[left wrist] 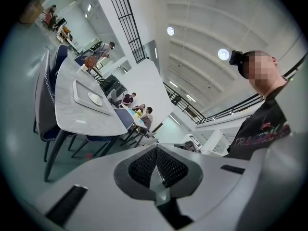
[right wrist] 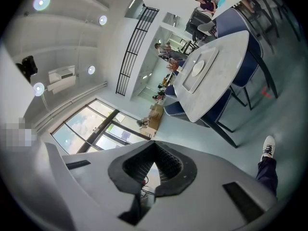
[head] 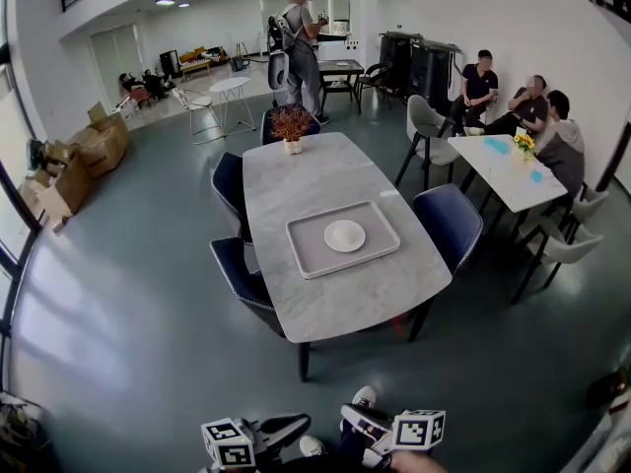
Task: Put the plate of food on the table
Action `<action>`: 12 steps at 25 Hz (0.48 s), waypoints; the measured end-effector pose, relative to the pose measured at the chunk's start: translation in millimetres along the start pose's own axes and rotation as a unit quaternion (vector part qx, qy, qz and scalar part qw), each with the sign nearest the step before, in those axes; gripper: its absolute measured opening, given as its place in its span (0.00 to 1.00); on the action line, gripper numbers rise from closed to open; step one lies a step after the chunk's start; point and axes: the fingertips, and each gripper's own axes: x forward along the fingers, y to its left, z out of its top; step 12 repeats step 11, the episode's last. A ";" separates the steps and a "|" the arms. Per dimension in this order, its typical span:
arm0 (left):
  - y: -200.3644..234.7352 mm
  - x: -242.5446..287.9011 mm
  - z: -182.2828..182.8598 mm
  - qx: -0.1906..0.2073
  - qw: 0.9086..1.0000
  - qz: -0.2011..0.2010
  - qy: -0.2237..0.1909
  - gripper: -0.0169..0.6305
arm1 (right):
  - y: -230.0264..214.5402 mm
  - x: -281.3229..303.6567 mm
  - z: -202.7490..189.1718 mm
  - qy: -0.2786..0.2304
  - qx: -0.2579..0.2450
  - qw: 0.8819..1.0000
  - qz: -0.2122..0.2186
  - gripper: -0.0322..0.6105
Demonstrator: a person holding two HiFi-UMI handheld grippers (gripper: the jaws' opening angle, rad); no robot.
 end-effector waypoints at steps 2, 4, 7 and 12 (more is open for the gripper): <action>2.1 -2.6 1.6 0.001 1.000 0.004 -0.001 0.04 | 0.6 3.0 0.2 0.001 0.001 1.000 0.002 0.06; 4.7 -6.0 3.6 0.001 1.000 0.008 -0.004 0.04 | 1.9 7.2 0.4 0.003 -0.001 1.000 0.003 0.06; 5.4 -8.1 7.1 -0.001 1.000 0.011 -0.009 0.04 | 4.1 11.2 -0.5 0.008 -0.005 1.000 0.004 0.06; -0.3 -4.7 12.8 -0.002 1.000 0.009 -0.007 0.04 | 3.2 13.2 -2.7 0.012 -0.010 1.000 0.004 0.06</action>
